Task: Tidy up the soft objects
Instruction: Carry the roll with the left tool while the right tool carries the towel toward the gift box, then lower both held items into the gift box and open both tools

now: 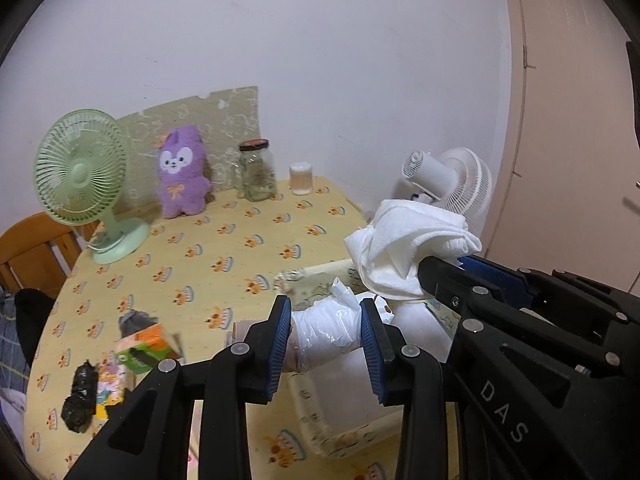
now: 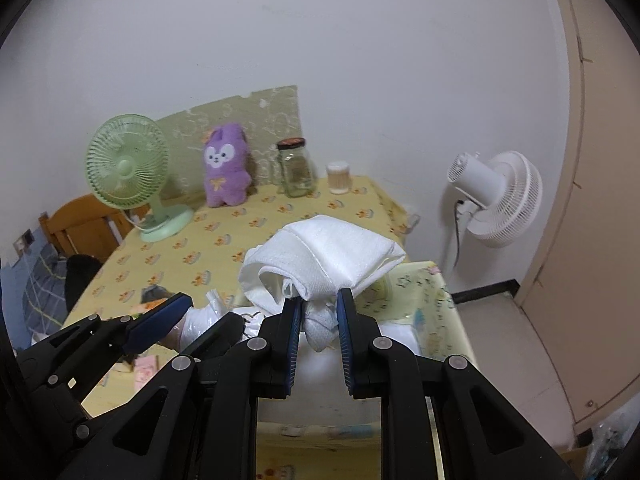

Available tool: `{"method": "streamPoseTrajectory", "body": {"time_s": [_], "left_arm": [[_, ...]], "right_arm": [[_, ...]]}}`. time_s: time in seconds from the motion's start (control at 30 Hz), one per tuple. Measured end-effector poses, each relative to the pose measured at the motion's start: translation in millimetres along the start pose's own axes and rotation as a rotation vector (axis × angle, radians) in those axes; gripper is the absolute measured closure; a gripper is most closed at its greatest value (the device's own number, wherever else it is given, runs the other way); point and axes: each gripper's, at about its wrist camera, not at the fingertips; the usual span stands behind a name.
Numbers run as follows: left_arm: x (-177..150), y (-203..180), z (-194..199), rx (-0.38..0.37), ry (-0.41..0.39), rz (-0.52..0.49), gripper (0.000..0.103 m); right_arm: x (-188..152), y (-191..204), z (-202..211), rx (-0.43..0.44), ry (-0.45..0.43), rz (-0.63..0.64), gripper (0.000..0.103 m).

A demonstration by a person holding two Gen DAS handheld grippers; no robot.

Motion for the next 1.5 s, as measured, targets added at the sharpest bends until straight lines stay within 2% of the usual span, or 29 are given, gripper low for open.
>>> {"method": "streamPoseTrajectory", "body": {"time_s": [0.2, 0.4, 0.43, 0.53, 0.63, 0.7, 0.87, 1.0, 1.5], "left_arm": [[-1.1, -8.8, -22.0, -0.005, 0.039, -0.024, 0.067], [-3.3, -15.4, -44.1, -0.016, 0.098, -0.049, 0.062], [-3.8, -16.4, -46.9, -0.013, 0.107, -0.054, 0.058], [-4.3, -17.0, -52.5, -0.008, 0.119, -0.066, 0.034], [-4.3, -17.2, -55.3, 0.003, 0.127, -0.069, 0.028], [-4.5, -17.4, -57.7, 0.007, 0.138, -0.066, 0.022], [-6.1, -16.4, -57.5, 0.001, 0.144, -0.06, 0.012], [-8.0, -17.7, -53.5, -0.02, 0.147, -0.063, 0.009], [-9.1, -5.4, -18.1, -0.037, 0.101, -0.065, 0.008]], "right_arm": [[-5.8, -13.4, -17.5, -0.01, 0.034, -0.015, 0.082], [-14.3, -27.2, -37.9, -0.018, 0.079, -0.05, 0.082], [-15.7, -28.8, -40.9, -0.022, 0.087, -0.055, 0.082], [-18.4, -32.3, -46.9, -0.013, 0.097, -0.069, 0.08], [-20.9, -36.2, -50.4, -0.029, 0.091, -0.091, 0.059], [-21.1, -37.5, -53.2, -0.032, 0.094, -0.101, 0.041], [-21.2, -33.7, -53.3, -0.034, 0.099, -0.086, 0.024], [-20.0, -28.4, -49.1, -0.05, 0.085, -0.069, 0.012], [-16.6, -7.1, -15.6, -0.082, 0.048, -0.067, 0.009]]}}
Point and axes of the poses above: each gripper's, at about its wrist camera, not at the fingertips, and z roughly against the way its jaws point, y to its left, x to its top, and after that the axes turned 9 degrees about -x, right-handed
